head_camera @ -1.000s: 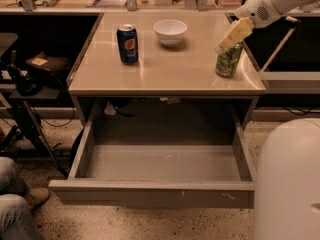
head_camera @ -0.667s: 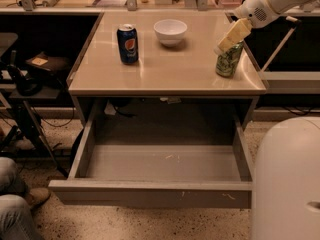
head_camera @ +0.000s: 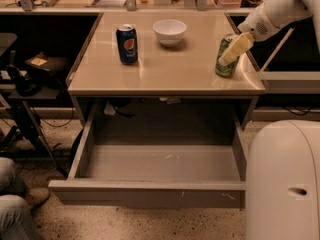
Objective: Place green can into top drawer
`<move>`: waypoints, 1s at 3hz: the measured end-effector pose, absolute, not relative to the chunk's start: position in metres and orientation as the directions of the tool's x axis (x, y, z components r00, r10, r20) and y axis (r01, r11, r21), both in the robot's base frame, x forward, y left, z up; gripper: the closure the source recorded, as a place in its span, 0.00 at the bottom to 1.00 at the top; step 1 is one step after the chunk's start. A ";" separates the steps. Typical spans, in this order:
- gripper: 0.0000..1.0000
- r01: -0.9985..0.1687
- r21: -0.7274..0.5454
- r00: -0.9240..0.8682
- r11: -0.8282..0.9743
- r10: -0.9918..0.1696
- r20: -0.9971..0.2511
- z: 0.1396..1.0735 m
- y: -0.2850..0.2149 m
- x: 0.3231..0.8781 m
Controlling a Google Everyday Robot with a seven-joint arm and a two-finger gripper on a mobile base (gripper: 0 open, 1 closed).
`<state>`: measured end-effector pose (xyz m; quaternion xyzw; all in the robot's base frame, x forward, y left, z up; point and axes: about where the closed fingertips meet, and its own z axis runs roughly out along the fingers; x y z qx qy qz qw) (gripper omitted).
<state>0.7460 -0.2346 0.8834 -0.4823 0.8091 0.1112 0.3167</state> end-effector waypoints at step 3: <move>0.42 -0.852 -0.117 -0.338 0.511 -0.705 -0.623 0.879 -0.233 0.748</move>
Offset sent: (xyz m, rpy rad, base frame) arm 0.0018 0.0016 -0.0041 0.0075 0.0058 -0.0001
